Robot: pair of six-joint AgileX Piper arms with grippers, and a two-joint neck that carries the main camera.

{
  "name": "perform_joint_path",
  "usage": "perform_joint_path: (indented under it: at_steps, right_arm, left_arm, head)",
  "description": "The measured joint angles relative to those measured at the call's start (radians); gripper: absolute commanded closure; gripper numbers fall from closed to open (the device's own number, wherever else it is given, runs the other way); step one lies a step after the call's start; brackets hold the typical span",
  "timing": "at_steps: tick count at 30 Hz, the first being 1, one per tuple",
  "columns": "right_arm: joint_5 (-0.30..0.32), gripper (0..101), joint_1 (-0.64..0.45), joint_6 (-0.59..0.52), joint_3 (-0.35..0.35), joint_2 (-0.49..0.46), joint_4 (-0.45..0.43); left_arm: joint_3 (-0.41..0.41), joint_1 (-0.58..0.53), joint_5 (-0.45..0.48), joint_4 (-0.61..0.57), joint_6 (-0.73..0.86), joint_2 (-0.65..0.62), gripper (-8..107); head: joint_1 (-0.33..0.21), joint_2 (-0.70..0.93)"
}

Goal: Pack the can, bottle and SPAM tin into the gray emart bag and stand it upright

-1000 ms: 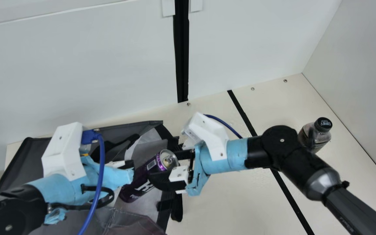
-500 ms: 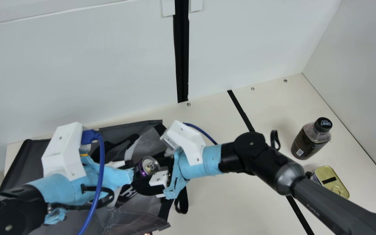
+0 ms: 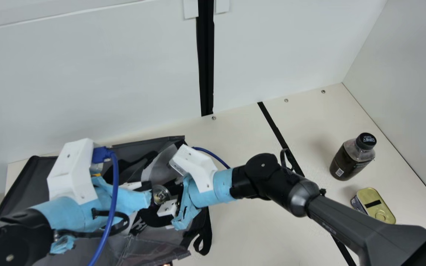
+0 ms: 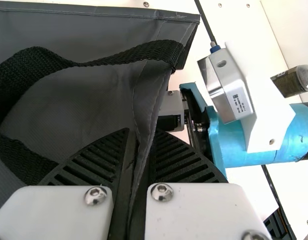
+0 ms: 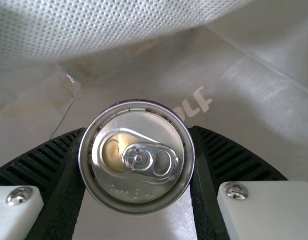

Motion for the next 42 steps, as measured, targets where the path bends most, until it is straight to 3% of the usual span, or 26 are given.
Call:
perform_joint_path:
  at_steps: [18, 27, 42]
  right_arm:
    - [0.010, 6, 0.006, -0.003, -0.006, -0.012, -0.019]
    - [0.045, 6, -0.028, -0.005, 0.021, -0.058, -0.043]
    - [0.172, 6, -0.183, 0.005, 0.082, -0.181, -0.148]
  left_arm:
    - [0.000, 0.000, 0.000, 0.000, 0.000, 0.000, 107]
    - [0.000, 0.000, 0.000, 0.000, 0.000, 0.000, 107]
    - [0.000, 0.000, 0.000, 0.000, 0.000, 0.000, 107]
  head:
    - [0.000, 0.000]
    - [0.000, 0.000]
    - [0.000, 0.000]
